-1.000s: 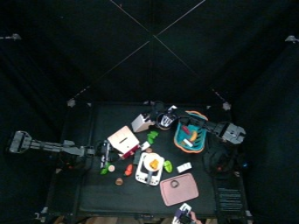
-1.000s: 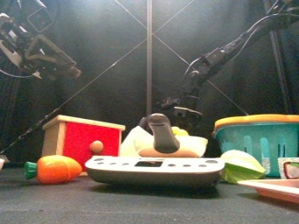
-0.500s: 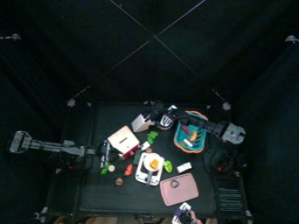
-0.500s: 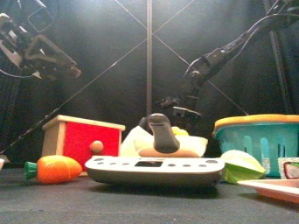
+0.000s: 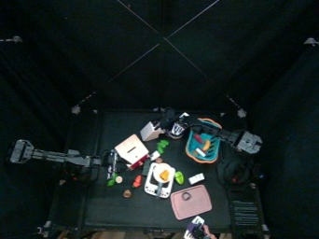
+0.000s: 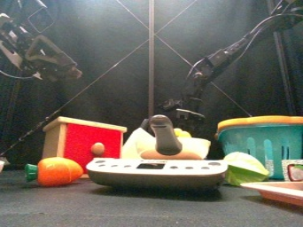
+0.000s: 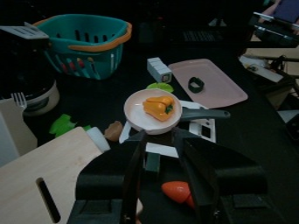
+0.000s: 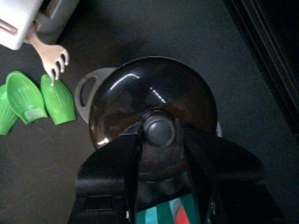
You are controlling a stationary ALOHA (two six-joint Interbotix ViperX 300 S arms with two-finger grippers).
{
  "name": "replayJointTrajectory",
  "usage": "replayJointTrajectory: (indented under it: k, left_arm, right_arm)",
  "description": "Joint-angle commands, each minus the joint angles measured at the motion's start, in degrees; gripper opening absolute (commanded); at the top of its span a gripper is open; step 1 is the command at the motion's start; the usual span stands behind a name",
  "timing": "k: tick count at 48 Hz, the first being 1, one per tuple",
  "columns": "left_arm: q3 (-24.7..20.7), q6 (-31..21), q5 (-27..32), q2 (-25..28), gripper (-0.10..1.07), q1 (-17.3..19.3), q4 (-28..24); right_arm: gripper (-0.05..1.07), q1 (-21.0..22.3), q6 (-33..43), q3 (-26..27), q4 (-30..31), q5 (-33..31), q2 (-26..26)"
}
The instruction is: Put pot lid on pot
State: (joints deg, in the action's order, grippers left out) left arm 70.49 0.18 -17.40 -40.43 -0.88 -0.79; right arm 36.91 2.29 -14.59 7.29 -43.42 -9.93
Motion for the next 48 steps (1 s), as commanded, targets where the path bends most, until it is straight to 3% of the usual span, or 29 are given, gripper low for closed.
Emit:
replayJointTrajectory:
  k: [1, 19, 36, 48]
  left_arm:
    - [-0.62, 0.0, -0.18, 0.0, 0.73, 0.09, 0.09]
    - [-0.62, 0.0, -0.18, 0.0, 0.73, 0.09, 0.0]
    - [-0.53, 0.0, -0.18, 0.0, 0.73, 0.09, 0.0]
    - [-0.62, 0.0, 0.88, 0.0, 0.73, 0.0, 0.09]
  right_arm:
    - [0.64, 0.18, 0.0, 1.05, -0.09, 0.09, 1.58]
    - [0.66, 0.26, 0.0, 1.05, -0.09, 0.62, 1.32]
    - [0.96, 0.18, -0.09, 1.14, 0.0, 1.14, 1.49]
    - [0.99, -0.18, -0.18, 2.29, -0.18, 1.23, 2.99]
